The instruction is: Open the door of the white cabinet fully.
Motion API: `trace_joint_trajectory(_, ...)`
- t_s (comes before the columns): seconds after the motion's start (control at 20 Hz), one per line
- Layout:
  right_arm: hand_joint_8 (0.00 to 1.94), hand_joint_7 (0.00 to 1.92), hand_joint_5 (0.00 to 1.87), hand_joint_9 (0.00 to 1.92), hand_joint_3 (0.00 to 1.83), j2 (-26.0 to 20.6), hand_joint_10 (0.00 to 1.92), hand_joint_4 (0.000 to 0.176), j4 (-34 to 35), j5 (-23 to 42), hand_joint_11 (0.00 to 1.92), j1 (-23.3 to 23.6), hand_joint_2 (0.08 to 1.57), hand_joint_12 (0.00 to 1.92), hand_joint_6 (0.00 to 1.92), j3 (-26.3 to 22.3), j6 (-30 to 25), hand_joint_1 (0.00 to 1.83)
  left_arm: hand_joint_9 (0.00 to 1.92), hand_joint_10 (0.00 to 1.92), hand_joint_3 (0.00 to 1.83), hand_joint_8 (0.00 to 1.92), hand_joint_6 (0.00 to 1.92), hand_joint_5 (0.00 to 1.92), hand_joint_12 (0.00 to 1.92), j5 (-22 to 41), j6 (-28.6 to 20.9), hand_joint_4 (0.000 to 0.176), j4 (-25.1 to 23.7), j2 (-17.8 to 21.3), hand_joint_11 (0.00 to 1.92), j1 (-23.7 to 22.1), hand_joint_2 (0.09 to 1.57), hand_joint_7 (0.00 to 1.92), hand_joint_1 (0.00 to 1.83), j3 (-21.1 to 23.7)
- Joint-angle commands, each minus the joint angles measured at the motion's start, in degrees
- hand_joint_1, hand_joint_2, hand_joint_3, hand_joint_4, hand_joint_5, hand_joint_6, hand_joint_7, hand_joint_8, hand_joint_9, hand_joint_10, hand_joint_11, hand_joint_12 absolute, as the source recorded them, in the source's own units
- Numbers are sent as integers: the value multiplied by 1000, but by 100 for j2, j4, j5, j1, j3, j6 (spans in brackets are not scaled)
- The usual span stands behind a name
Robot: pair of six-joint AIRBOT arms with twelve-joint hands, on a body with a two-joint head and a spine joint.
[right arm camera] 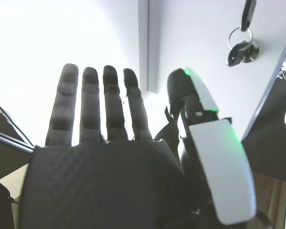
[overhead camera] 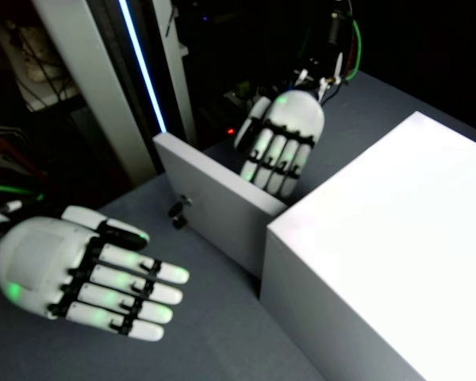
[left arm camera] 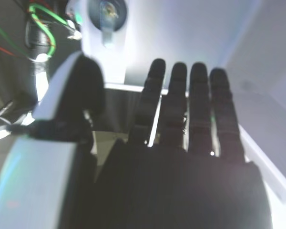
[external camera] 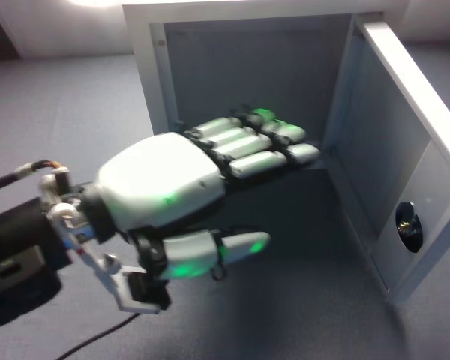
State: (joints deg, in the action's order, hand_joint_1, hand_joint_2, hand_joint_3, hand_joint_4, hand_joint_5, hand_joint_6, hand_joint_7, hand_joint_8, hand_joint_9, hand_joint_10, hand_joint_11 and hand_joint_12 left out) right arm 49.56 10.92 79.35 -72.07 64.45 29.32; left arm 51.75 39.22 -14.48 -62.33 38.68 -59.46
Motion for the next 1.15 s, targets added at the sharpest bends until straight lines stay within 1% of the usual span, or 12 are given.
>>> trace_joint_trajectory(0.0,1,176,199,95,2,-13,0,19,161,692,54,29,1408,21,2,35,-52,454,26,1,0,2,3,119,9,906,-17,0,144,68,20,18,1454,34,329,28)
trace_joint_trajectory(0.1,0,163,191,79,0,-13,2,38,162,692,49,29,1357,17,0,36,-52,248,31,8,7,11,7,95,7,1103,-8,0,312,257,16,182,1479,60,176,112)
trace_joint_trajectory(0.15,1,155,174,77,4,-13,1,22,164,692,55,29,1396,18,2,36,-52,314,59,10,3,13,7,113,10,1253,43,0,456,397,21,298,1480,98,181,184)
trace_joint_trajectory(0.25,0,145,165,77,3,-9,0,35,166,692,59,29,1418,18,0,32,-55,410,101,15,0,8,7,134,63,1470,153,0,687,630,121,509,1470,111,211,304)
trace_joint_trajectory(0.3,1,148,169,80,0,-8,1,44,166,692,61,29,1409,18,2,29,-60,401,135,4,0,2,2,145,316,1602,214,0,814,753,32,635,1470,137,191,374)
trace_joint_trajectory(0.4,0,145,173,78,1,-9,0,50,168,696,46,29,1409,10,1,25,-89,385,102,0,0,1,1,109,397,1903,386,0,1093,997,0,910,1449,95,193,527)
trace_joint_trajectory(0.55,1,144,170,93,0,-9,6,55,170,800,80,29,1406,24,0,19,-212,386,23,9,0,9,13,71,184,2477,554,0,1615,1380,0,1334,1425,30,261,717)
trace_joint_trajectory(0.65,1,117,155,73,0,-10,0,45,171,884,59,29,1400,13,0,5,-272,347,1,0,0,3,6,66,19,2796,618,0,1914,1638,0,1607,1413,9,375,836)
trace_joint_trajectory(0.7,1,114,162,58,4,-11,4,0,171,918,48,29,1437,8,3,0,-281,483,0,0,0,0,5,36,3,2898,681,0,2024,1701,0,1695,1419,1,337,868)
trace_joint_trajectory(0.95,3,132,166,72,0,-129,7,0,279,1371,48,29,1449,12,6,-115,-309,513,0,0,0,5,10,59,0,3869,966,0,2969,2008,0,2386,1404,23,378,1029)
trace_joint_trajectory(1.0,8,174,215,121,0,-135,11,0,319,1503,91,29,1438,27,11,-126,-309,584,12,4,0,10,7,52,0,4089,965,0,3146,2012,0,2499,1349,35,545,1030)
trace_joint_trajectory(1.1,9,225,267,134,0,-148,5,0,358,1813,88,29,1416,25,11,-166,-308,756,7,1,0,2,0,26,1,4387,965,0,3322,2007,3,2633,1328,17,524,1045)
